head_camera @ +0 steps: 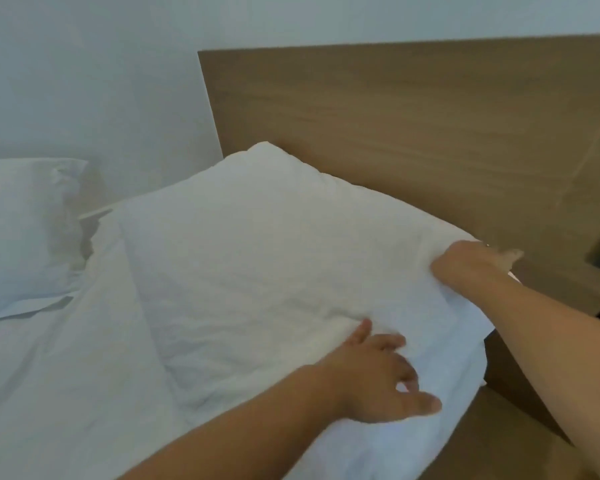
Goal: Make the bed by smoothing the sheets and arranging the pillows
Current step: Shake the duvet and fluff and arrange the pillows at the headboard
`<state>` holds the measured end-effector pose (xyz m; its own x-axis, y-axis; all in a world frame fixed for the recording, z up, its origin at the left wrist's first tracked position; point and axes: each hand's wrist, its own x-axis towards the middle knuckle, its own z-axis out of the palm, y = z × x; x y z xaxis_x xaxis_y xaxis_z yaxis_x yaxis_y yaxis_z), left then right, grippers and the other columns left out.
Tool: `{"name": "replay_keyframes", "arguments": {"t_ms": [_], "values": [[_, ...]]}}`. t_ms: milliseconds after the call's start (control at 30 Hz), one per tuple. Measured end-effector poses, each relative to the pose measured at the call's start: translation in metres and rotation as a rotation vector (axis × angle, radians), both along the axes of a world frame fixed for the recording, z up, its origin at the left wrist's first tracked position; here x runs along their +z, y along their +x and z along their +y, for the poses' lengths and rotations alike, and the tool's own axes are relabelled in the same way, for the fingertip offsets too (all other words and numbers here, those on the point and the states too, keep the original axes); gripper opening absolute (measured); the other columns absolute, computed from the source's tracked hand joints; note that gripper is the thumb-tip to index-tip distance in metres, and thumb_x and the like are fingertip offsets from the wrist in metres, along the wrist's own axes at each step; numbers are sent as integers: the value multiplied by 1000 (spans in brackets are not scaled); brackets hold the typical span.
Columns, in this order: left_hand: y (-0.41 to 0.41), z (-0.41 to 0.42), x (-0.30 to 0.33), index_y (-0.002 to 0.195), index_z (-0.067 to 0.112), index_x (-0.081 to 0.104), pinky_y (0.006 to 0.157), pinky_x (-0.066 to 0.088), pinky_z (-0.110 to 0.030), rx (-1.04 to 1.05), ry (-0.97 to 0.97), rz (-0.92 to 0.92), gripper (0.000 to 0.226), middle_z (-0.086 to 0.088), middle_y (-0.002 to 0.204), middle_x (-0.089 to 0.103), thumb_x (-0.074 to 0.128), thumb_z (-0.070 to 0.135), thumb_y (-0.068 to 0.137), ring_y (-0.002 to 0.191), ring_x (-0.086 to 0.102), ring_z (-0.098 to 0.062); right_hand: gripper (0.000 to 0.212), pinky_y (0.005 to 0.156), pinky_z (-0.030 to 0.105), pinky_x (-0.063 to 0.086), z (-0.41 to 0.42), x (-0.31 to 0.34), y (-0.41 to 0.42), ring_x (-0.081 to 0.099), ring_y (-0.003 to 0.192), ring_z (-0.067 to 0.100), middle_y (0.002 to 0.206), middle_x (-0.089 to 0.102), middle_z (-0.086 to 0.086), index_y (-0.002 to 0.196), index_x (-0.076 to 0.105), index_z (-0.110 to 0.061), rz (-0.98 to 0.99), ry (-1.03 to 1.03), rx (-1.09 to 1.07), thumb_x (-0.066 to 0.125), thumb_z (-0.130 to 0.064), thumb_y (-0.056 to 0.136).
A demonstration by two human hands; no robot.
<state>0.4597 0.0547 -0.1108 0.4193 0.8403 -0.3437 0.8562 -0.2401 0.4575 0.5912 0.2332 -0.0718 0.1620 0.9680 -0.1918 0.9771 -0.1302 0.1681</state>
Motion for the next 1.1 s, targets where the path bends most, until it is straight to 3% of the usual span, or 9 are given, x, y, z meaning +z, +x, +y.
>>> {"name": "replay_keyframes", "arguments": {"t_ms": [67,133,233,333,600,733,833,967,1100], "values": [[-53,9,33,101,17,74,109,39,-38,300,-101,-438,41,2,114,70,52,51,90,115,58,-14,53,113,53,17,8,14,-38,38,131,33,140,44,12,137,45,-9,54,280,180,35,-32,90],[-121,13,58,93,12,75,91,50,-30,542,83,-484,28,-1,99,73,54,30,94,96,66,-17,48,113,50,21,3,26,-90,37,131,30,142,41,12,134,45,-9,221,375,417,33,-28,91],[-242,1,67,110,21,65,87,44,-31,798,457,103,26,1,118,64,46,32,96,105,59,-20,52,118,48,11,-19,33,-184,20,143,25,156,24,9,144,34,-13,388,323,681,34,-30,94],[-351,-38,48,133,18,50,102,38,-39,929,375,541,41,-3,140,49,39,34,96,120,50,-26,60,119,48,9,-45,31,-279,13,146,25,160,14,7,151,20,-16,413,208,848,35,-31,95],[-543,-137,31,152,28,2,112,-1,-67,952,317,838,76,-2,162,-7,47,37,91,148,-8,-28,77,117,56,-1,-161,9,-534,-9,148,31,161,-13,7,153,-8,-23,417,225,1208,41,-32,95],[-636,-184,-7,150,34,-17,111,2,-69,1171,206,725,101,-2,159,-23,60,36,85,146,-19,-30,89,120,50,7,-220,-36,-645,-7,149,26,161,-15,2,153,-10,-28,695,-80,1171,52,-40,90],[-690,-213,-49,148,39,-15,113,14,-63,1623,205,187,116,0,158,-17,72,53,73,146,-9,-29,104,118,52,15,-237,-77,-710,3,148,29,161,-11,7,152,-11,-27,985,-314,688,61,-56,82],[-736,-238,-128,145,33,-31,109,5,-69,1559,291,465,120,-2,156,-31,58,67,73,146,-17,-30,124,111,68,0,-241,-141,-759,-9,147,37,159,-18,15,151,-18,-24,564,235,1074,70,-59,72],[-741,-238,-195,154,29,21,108,13,-71,1443,371,549,73,-4,159,24,37,53,86,145,22,-30,104,113,65,11,-250,-197,-790,2,148,39,161,4,18,155,15,-17,453,545,1425,73,-32,70]]}}
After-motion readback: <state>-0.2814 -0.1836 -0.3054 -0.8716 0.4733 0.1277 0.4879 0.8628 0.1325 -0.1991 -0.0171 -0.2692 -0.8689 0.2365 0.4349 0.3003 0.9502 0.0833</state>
